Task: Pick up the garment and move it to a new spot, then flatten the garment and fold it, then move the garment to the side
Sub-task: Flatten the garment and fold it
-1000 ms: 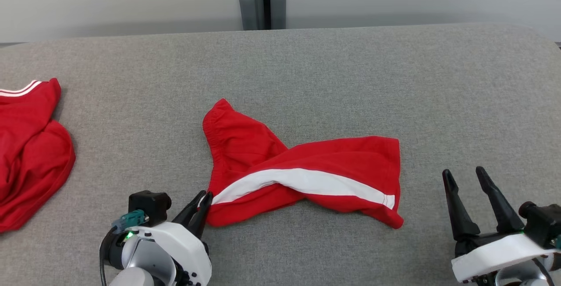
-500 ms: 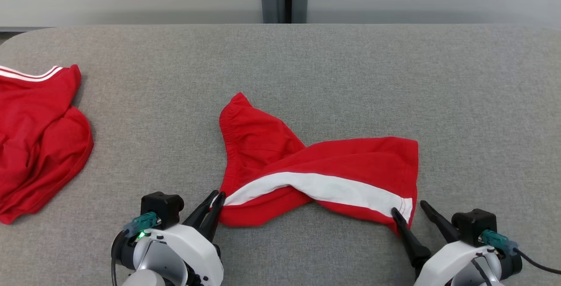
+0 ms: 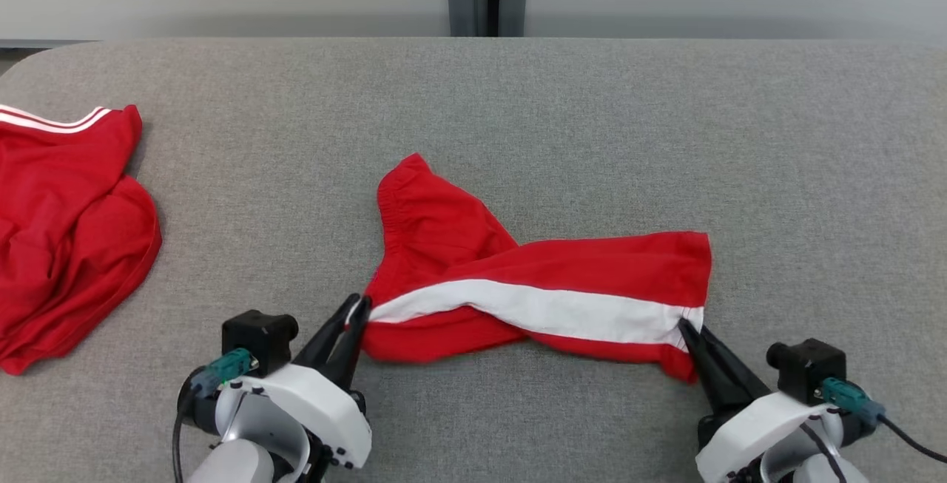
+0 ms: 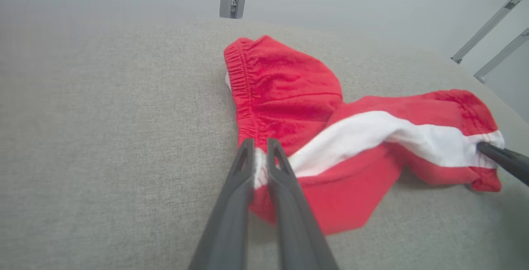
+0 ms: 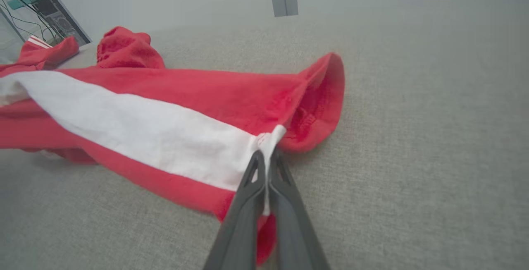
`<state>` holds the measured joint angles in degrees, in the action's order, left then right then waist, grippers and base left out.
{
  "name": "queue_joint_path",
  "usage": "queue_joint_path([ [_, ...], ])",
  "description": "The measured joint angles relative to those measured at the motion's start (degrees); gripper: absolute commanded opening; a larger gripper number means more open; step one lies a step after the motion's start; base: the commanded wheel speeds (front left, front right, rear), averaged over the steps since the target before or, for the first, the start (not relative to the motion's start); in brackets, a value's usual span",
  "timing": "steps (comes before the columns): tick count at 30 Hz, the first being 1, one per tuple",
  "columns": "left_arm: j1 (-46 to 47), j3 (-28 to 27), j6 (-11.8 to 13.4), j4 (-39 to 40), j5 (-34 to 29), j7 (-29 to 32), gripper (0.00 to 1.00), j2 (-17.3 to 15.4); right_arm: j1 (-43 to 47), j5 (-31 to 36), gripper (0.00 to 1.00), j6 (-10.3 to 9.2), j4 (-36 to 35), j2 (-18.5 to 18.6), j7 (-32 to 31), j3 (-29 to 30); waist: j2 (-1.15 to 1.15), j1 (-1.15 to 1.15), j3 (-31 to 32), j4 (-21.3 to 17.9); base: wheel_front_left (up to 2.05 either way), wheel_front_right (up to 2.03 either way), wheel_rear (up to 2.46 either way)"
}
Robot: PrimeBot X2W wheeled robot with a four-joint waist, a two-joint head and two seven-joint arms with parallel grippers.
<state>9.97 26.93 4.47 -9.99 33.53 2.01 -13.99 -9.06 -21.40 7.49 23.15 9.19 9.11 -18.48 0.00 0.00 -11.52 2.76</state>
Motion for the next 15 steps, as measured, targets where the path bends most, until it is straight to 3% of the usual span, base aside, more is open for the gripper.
queue_joint_path([
  [7,3.02,-2.42,1.86,5.84,-2.25,-4.04,0.00,-1.46,-1.74,-0.75,0.00,0.00,-7.36,1.98,2.87,3.50,0.00,0.00,0.60,-0.40,0.00,0.00,0.00],
  [15,8.19,-5.10,4.70,16.00,-5.90,-7.13,0.00,-2.93,-6.51,-1.02,0.00,0.01,-20.48,4.85,1.83,7.40,0.00,0.00,1.39,-1.45,0.00,0.00,0.00],
])
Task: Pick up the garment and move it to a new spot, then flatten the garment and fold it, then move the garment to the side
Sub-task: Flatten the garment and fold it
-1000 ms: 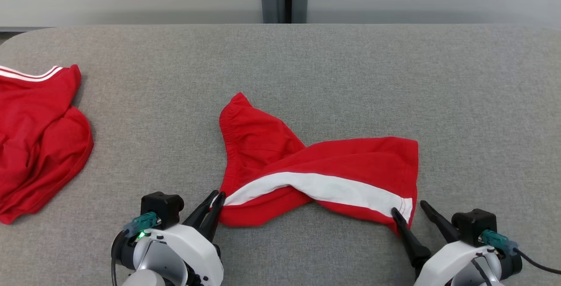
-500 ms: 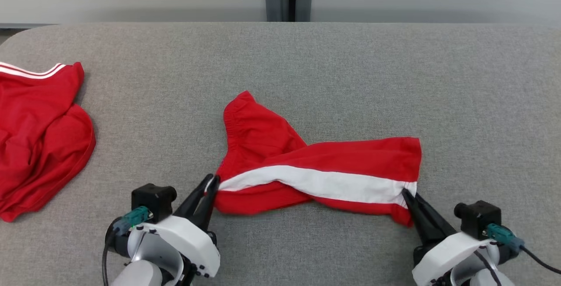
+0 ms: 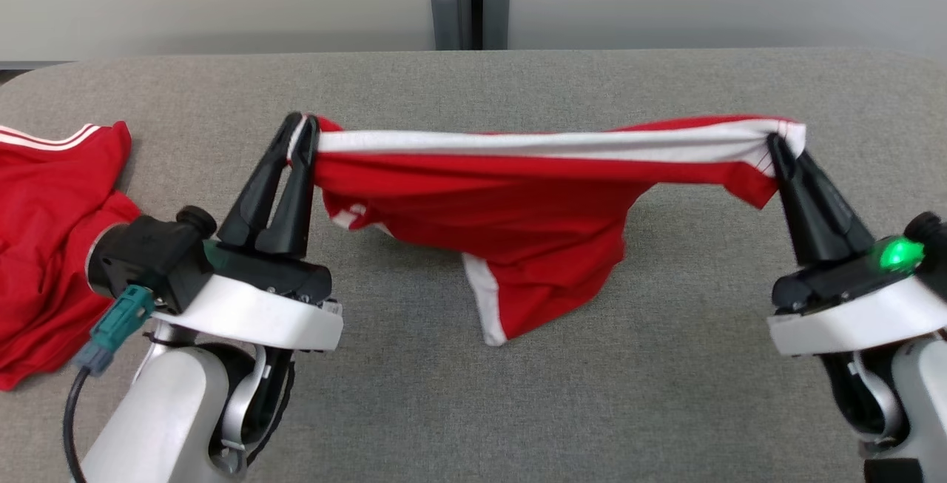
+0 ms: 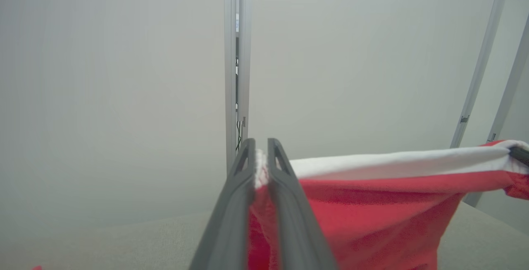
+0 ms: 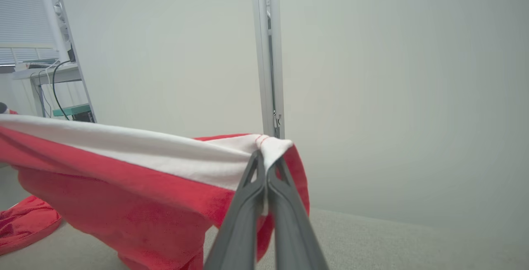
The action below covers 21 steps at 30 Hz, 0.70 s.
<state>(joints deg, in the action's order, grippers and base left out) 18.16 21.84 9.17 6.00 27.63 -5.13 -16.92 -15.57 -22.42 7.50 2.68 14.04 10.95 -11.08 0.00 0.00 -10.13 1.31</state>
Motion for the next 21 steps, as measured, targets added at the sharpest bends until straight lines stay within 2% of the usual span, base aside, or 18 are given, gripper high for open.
queue_joint_path([
  [6,3.85,-1.42,2.19,8.37,-3.39,-1.13,0.00,-0.69,-2.95,0.67,0.00,-0.01,-10.94,2.24,-2.55,3.41,0.00,0.00,0.63,-0.16,0.00,0.00,0.00],
  [7,4.67,-1.62,2.93,11.28,-4.45,-1.13,0.00,-0.99,-3.10,1.20,0.00,-0.01,-14.68,2.43,-3.58,4.60,0.00,0.00,0.80,-0.16,0.00,0.00,0.00],
  [14,4.83,-1.34,4.63,18.93,-6.67,1.04,0.00,-2.14,-2.64,2.11,0.00,-0.01,-24.54,1.60,-7.15,8.37,0.00,0.00,0.76,-0.28,0.00,0.00,0.00],
  [18,4.82,-0.75,4.72,19.30,-6.49,1.74,0.00,-2.10,-2.61,1.57,0.00,-0.01,-25.32,0.60,-7.99,8.55,0.00,0.00,0.11,-0.51,0.00,0.00,0.00],
  [21,6.01,-0.66,4.11,17.13,-5.73,2.14,0.00,-1.91,-4.10,0.58,0.00,-0.01,-23.37,0.48,-7.84,8.16,0.00,0.00,-0.94,-0.82,0.00,0.00,0.00],
])
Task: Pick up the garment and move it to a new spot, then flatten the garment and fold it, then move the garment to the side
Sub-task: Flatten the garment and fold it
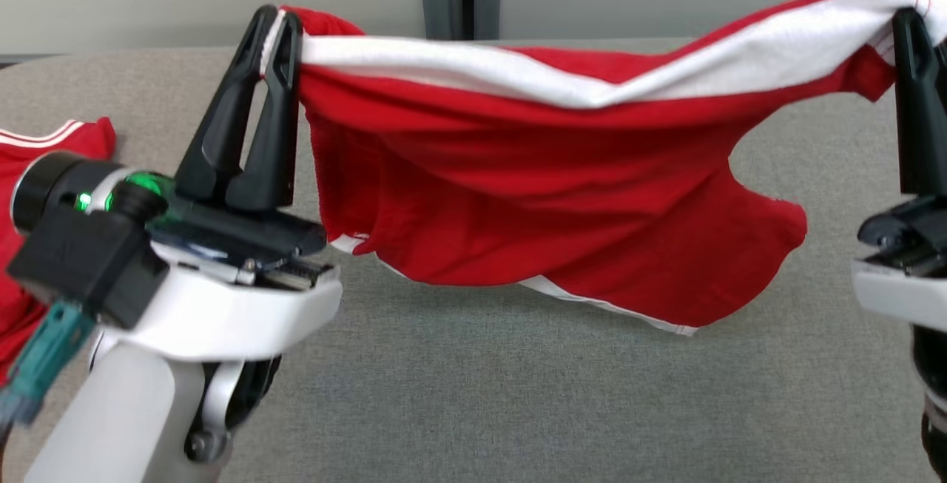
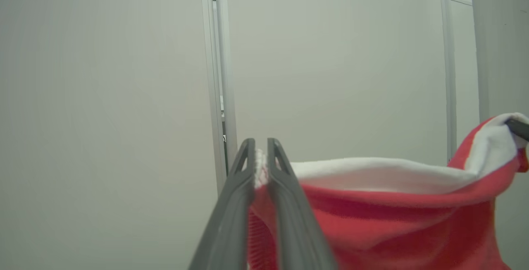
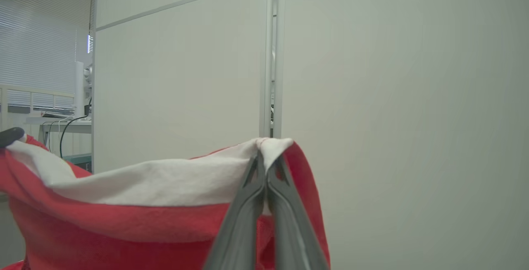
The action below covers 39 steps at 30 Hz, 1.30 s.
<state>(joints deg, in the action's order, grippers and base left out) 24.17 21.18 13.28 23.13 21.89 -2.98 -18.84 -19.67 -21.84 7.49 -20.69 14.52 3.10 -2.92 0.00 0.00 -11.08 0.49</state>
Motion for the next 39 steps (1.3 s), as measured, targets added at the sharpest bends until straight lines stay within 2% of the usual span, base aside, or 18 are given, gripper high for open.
queue_joint_path([
  [3,2.83,-0.14,-1.15,-4.60,1.37,0.44,0.00,0.51,-3.99,-1.40,0.00,0.00,3.82,0.42,0.74,-0.85,0.00,0.00,-1.49,-0.28,0.00,0.00,0.00],
  [7,9.27,-0.52,-4.04,-12.73,4.87,-0.05,0.00,2.64,-11.50,-4.00,0.00,0.00,11.76,1.55,2.49,-2.42,0.00,0.00,-4.21,-0.54,0.00,0.00,0.00],
  [15,28.21,-1.00,-10.07,-34.98,7.05,-4.00,0.00,7.11,-30.29,-6.83,0.00,0.00,30.71,3.83,6.86,-8.75,0.00,0.00,-10.08,-0.27,0.00,0.00,0.00],
  [23,42.19,-1.77,-14.18,-55.06,7.95,-8.76,0.00,9.94,-44.71,-10.78,0.00,0.01,47.48,3.68,9.89,-16.34,0.00,0.00,-13.13,0.31,0.00,0.00,0.00],
  [28,42.76,-1.14,-16.39,-64.45,8.76,-10.24,0.00,11.56,-45.62,-14.37,0.00,0.00,53.98,3.07,11.07,-21.02,0.00,0.00,-13.75,0.35,0.00,0.00,0.00],
  [32,38.20,-1.25,-17.63,-69.32,9.93,-11.26,0.00,12.89,-41.51,-18.16,0.00,0.01,58.24,2.63,11.33,-24.86,0.00,0.00,-14.11,0.20,0.00,0.00,0.00],
  [39,27.51,-2.50,-18.91,-71.84,10.35,-11.78,0.00,14.10,-31.47,-24.83,0.00,0.01,62.33,1.85,11.74,-29.98,0.00,0.00,-13.82,-0.49,0.00,0.00,0.00],
])
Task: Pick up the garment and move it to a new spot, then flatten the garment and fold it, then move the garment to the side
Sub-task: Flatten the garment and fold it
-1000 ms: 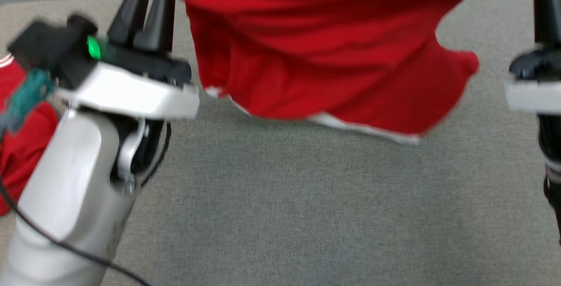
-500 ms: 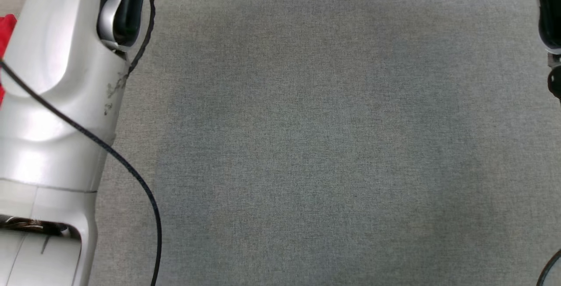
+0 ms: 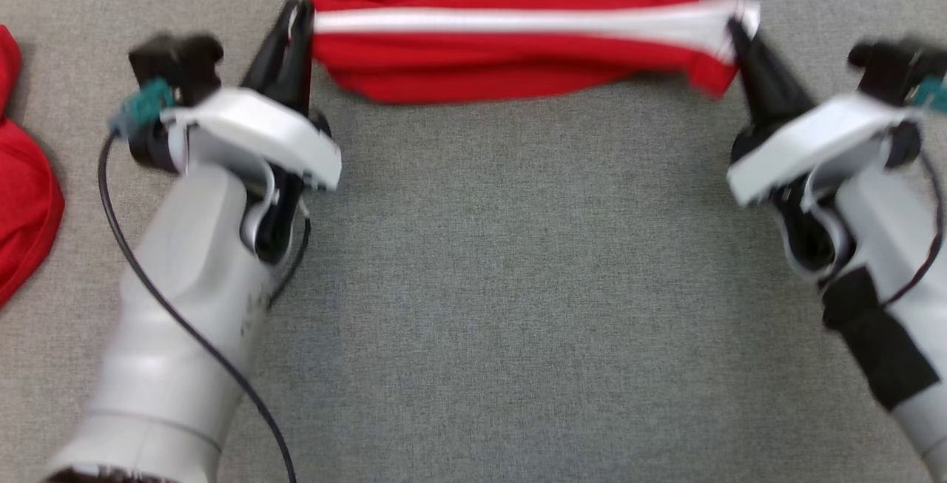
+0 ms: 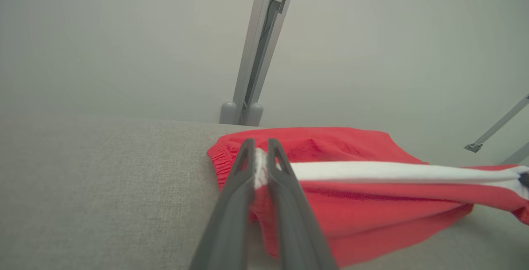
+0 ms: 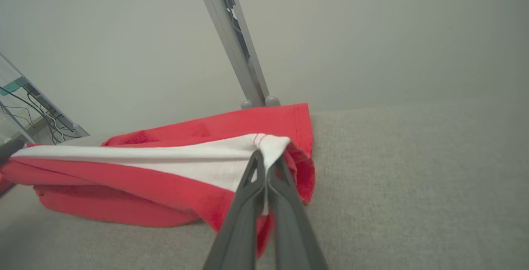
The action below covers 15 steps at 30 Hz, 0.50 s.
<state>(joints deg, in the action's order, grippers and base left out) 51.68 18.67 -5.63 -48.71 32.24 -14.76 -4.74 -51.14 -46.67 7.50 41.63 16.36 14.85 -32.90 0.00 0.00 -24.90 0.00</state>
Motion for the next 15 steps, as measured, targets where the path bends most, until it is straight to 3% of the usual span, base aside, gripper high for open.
queue_joint_path([
  [8,-13.45,-2.66,-0.35,7.59,-2.88,-0.07,0.00,0.82,11.47,-3.91,0.00,0.00,-2.48,0.08,0.13,-0.83,0.00,0.00,2.52,-0.02,0.00,0.00,0.00],
  [15,-28.88,-4.82,-0.27,18.96,-7.62,-0.07,0.00,1.10,25.94,-4.10,0.00,0.00,-9.83,0.45,0.14,3.50,0.00,0.00,7.19,0.00,0.00,0.00,0.00],
])
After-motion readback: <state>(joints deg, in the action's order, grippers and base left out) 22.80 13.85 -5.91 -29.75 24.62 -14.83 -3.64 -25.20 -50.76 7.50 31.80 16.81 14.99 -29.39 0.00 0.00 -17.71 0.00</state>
